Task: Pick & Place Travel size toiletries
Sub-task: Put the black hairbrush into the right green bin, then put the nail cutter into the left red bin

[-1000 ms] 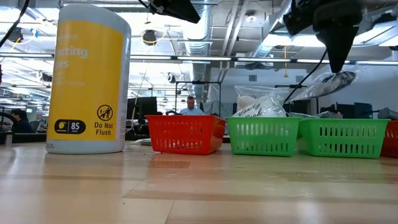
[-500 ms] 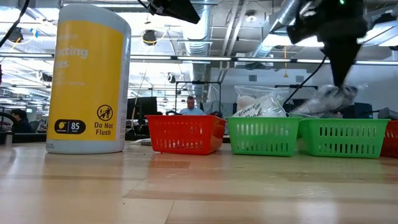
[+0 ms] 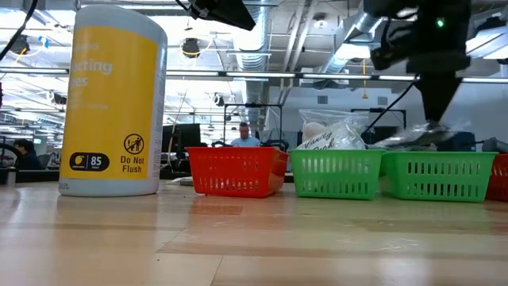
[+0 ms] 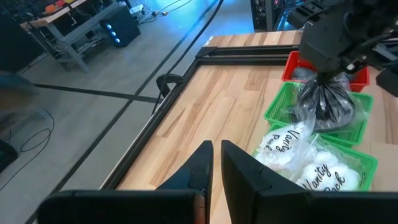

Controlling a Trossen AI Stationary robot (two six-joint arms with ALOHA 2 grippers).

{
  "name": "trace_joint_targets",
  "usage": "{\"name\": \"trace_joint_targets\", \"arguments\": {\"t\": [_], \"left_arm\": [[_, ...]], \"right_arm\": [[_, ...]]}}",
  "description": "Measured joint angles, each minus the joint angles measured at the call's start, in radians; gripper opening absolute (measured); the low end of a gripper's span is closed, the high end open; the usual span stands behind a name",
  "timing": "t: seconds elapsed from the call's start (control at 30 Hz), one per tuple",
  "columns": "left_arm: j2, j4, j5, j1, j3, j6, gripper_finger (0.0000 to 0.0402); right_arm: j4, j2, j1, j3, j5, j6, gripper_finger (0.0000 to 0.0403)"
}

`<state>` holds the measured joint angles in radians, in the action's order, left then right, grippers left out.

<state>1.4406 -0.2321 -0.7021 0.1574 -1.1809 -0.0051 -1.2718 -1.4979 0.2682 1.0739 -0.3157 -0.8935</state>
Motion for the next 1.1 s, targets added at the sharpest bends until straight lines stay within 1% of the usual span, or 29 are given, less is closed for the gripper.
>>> {"name": "trace_joint_targets", "arguments": {"t": [0.1,0.2,0.53,0.67,0.77,0.87,0.97,1.1], "left_arm": [[0.0,0.0,0.0,0.0,0.0,0.0,0.0025],[0.0,0.0,0.0,-0.002,0.0,0.0,0.0025],[0.0,0.003,0.0,-0.003,0.0,0.0,0.0025],[0.0,0.004,0.0,-0.003,0.0,0.0,0.0025],[0.0,0.004,0.0,-0.003,0.0,0.0,0.0025],[-0.001,0.003,0.0,-0.003,0.0,0.007,0.0025],[-0.03,0.006,-0.001,-0.009,0.001,0.05,0.0025],[-0.107,-0.025,-0.004,-0.028,0.001,0.057,0.0025]], "right_arm": [[0.002,0.0,0.0,-0.042,0.0,-0.022,0.0005],[0.005,0.0,-0.002,-0.063,0.0,-0.027,0.0018],[0.032,0.0,-0.002,-0.065,-0.001,-0.015,0.0112],[-0.03,0.0,-0.018,-0.064,-0.016,-0.045,0.0136],[-0.1,0.0,-0.023,-0.064,-0.068,-0.092,0.0143],[-0.122,0.0,-0.012,-0.064,-0.117,-0.137,0.0146],[-0.117,0.0,0.007,-0.064,-0.142,-0.162,0.0144],[-0.092,0.0,0.047,-0.063,-0.163,-0.196,0.0136]]}}
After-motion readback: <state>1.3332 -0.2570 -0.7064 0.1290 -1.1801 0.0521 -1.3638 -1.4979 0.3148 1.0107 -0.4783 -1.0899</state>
